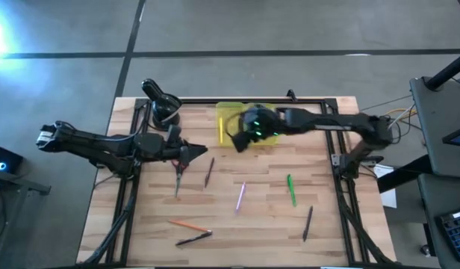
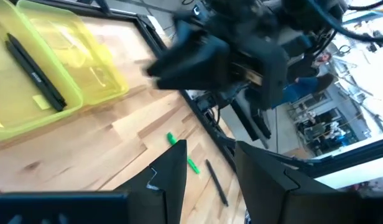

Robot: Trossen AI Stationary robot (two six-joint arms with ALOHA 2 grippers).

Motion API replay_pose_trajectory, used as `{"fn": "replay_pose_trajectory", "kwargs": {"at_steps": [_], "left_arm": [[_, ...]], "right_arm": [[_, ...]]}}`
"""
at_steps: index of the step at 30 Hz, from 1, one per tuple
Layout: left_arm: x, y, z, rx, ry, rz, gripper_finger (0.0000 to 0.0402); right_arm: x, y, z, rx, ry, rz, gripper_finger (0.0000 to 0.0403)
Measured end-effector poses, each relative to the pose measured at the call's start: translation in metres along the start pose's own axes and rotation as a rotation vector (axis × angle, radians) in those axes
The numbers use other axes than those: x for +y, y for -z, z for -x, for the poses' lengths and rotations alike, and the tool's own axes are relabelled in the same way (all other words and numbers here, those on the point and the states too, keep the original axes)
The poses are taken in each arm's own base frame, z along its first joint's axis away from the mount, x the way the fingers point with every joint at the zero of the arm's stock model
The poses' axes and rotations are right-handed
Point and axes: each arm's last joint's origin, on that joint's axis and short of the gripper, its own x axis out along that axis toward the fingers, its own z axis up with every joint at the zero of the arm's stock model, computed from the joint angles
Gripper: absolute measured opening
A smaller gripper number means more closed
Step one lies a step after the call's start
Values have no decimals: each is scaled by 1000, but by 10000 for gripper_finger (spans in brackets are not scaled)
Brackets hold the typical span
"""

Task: Pick & place school supplies into a supply box
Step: Put the black pen into the yellow supply box

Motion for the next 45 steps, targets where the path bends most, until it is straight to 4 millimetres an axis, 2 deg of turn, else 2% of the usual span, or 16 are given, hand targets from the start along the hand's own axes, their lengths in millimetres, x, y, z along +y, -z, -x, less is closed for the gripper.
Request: {"fn": "replay_pose_trajectory", "kwargs": {"at_steps": [3, 7, 10, 14, 18, 25, 33, 39, 45], "left_arm": [[3, 2, 3, 37, -18, -28, 119], [9, 5, 9, 95, -67, -73, 119], [13, 5, 13, 119, -100, -118, 119], [14, 5, 15, 125, -110, -172, 119], [14, 6, 15, 139, -112, -208, 119], [20, 16, 19, 225, -169, -293, 119], [24, 23, 22, 284, -212, -326, 119], [24, 23, 22, 269, -219, -236, 119], [22, 22, 22, 257, -206, -216, 119]], "right_arm": [[-8, 27, 26, -21, 21, 17, 138], [-15, 56, 65, -51, -33, -16, 138], [-25, 77, 83, -34, -70, -71, 135], [-42, 92, 100, -41, -102, -184, 132], [-58, 107, 106, -6, -117, -349, 134], [-71, 133, 112, 114, -189, -300, 134], [-64, 149, 119, 167, -259, -102, 130], [-57, 161, 123, 267, -330, -13, 134], [-54, 175, 127, 335, -328, 49, 128]]}}
